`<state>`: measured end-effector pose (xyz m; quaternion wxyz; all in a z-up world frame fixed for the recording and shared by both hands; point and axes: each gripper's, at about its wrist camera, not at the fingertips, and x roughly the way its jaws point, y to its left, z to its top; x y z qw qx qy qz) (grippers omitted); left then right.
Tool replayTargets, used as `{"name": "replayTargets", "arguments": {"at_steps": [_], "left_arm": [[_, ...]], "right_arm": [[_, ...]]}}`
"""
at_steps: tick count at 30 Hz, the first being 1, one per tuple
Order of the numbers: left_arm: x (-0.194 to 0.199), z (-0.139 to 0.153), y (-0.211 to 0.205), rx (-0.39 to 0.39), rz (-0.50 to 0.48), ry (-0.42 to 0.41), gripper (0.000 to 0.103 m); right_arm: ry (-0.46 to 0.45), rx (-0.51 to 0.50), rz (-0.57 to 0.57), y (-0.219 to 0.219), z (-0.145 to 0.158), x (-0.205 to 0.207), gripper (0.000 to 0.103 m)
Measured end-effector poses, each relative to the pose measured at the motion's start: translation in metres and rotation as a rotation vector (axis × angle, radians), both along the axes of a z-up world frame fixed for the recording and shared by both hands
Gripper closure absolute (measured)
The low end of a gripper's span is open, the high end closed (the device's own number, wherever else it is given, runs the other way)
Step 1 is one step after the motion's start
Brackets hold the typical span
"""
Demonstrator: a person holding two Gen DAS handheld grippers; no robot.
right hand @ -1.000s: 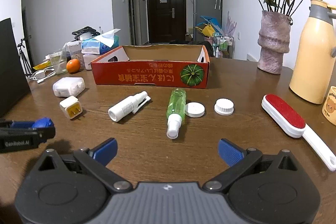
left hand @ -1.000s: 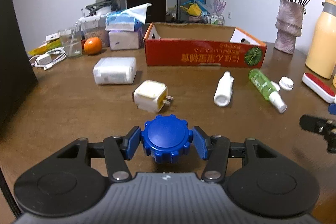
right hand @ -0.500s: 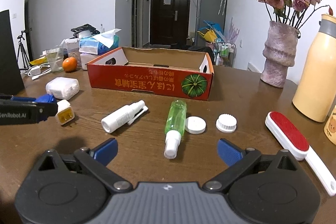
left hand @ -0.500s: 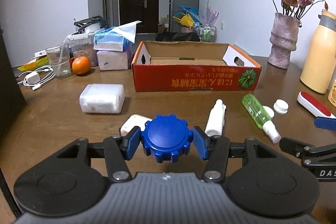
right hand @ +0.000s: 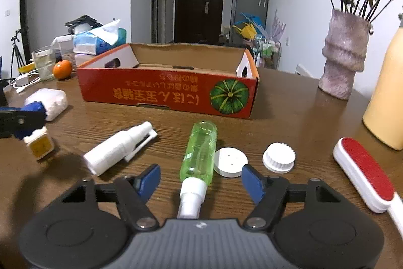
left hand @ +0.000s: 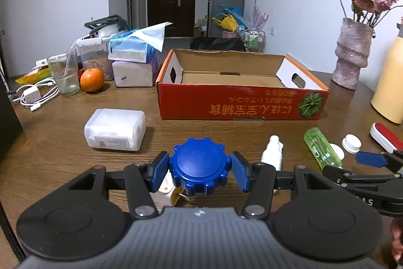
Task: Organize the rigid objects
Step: 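Grasp the green bottle with the right tool while the left tool lifts the blue cap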
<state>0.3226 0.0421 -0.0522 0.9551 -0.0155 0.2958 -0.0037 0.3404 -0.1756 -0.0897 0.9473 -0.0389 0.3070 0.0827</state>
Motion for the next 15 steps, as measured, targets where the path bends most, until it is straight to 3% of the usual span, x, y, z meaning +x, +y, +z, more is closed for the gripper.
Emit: {"name": "replayTargets", "arguments": {"at_steps": [12,15], "left_arm": [[0.008,-0.009,0.006,-0.006,0.020,0.016,0.048],[0.008,-0.009,0.006,-0.007,0.023,0.015,0.048]], "right_arm": [[0.002,0.004,-0.026,0.007,-0.014,0.036,0.061],[-0.005,-0.009,-0.023,0.012,-0.015,0.038,0.062]]}}
